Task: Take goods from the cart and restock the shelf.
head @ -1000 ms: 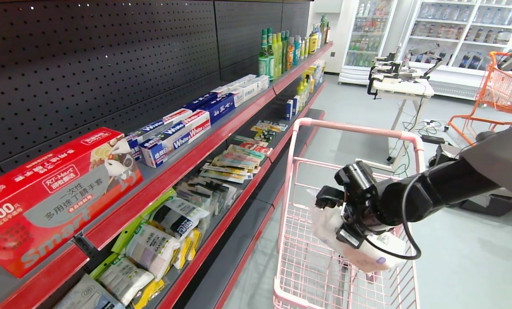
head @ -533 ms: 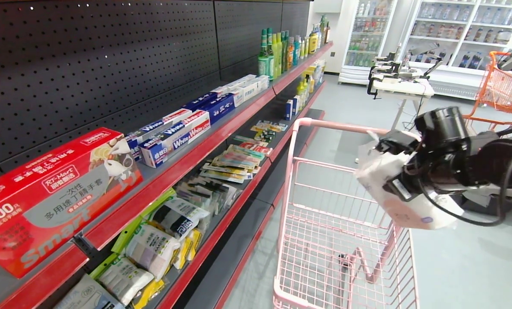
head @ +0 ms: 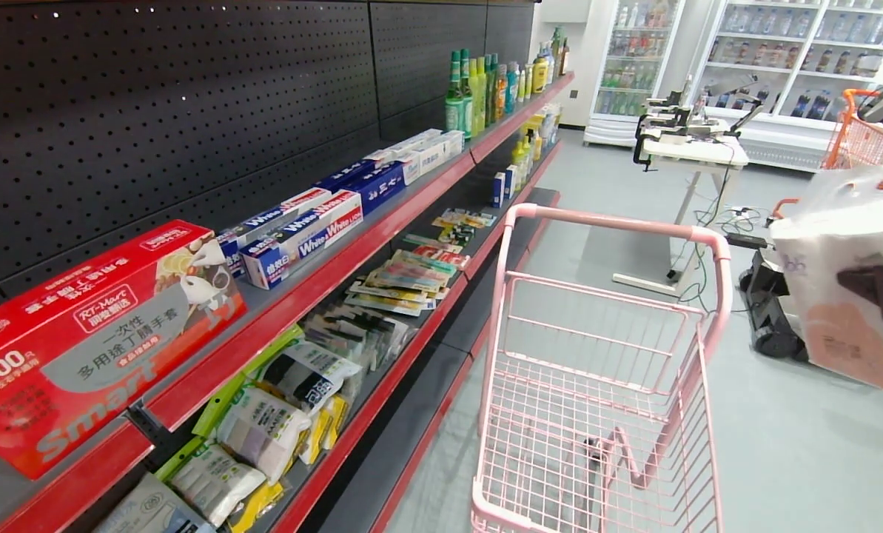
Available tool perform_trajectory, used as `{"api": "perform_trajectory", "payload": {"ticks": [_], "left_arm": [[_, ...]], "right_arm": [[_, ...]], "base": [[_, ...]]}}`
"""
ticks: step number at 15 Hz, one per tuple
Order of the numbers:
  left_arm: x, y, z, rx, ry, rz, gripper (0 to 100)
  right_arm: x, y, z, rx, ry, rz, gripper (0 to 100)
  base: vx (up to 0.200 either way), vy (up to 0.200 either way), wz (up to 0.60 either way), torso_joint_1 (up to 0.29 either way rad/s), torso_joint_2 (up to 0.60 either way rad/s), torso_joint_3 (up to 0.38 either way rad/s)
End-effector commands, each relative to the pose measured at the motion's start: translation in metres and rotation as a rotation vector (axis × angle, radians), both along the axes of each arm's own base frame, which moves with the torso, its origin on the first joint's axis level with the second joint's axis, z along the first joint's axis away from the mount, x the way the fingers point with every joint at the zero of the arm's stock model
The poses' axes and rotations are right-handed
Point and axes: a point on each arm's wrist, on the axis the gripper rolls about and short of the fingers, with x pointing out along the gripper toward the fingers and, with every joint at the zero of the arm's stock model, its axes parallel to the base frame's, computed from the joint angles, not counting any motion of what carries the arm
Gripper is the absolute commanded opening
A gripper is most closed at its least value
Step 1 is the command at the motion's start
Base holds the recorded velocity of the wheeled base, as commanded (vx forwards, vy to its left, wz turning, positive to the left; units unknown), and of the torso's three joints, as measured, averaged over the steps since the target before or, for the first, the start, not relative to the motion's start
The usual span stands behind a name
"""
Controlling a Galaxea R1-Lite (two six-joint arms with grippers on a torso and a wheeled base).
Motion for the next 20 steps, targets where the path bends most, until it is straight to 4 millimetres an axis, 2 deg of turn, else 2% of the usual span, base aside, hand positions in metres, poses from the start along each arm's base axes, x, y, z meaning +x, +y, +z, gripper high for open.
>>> {"api": "perform_trajectory", "payload": {"ticks": [1, 4, 8, 15, 18, 20], "left_arm": [[0.000, 0.000, 0.000, -0.001, -0.001, 0.003, 100], [0.000, 0.000, 0.000, 0.001, -0.001, 0.003, 100], [0.000, 0.000, 0.000, 0.001, -0.001, 0.001, 100], [0.000, 0.000, 0.000, 0.001, -0.001, 0.001, 100], [0.000, 0.000, 0.000, 0.001, -0.001, 0.001, 100], [0.000, 0.000, 0.000, 0.004, -0.001, 0.001, 100]], "right_arm": [[-0.088, -0.009, -0.007, -0.054, -0.111, -0.123, 0], [-0.121, -0.002, -0.027, 0.015, -0.175, -0.098, 0], [-0.144, 0.005, -0.042, 0.057, -0.231, -0.048, 0], [-0.151, 0.006, -0.046, 0.053, -0.242, -0.042, 0], [-0.150, 0.007, -0.055, 0.056, -0.216, -0.035, 0], [-0.149, 0.007, -0.056, 0.058, -0.207, -0.030, 0]], "base": [[0.000, 0.000, 0.00, 0.000, 0.00, 0.000], [0.000, 0.000, 0.00, 0.000, 0.00, 0.000], [0.000, 0.000, 0.00, 0.000, 0.00, 0.000], [0.000, 0.000, 0.00, 0.000, 0.00, 0.000], [0.000, 0.000, 0.00, 0.000, 0.00, 0.000], [0.000, 0.000, 0.00, 0.144, -0.30, -0.171]]}}
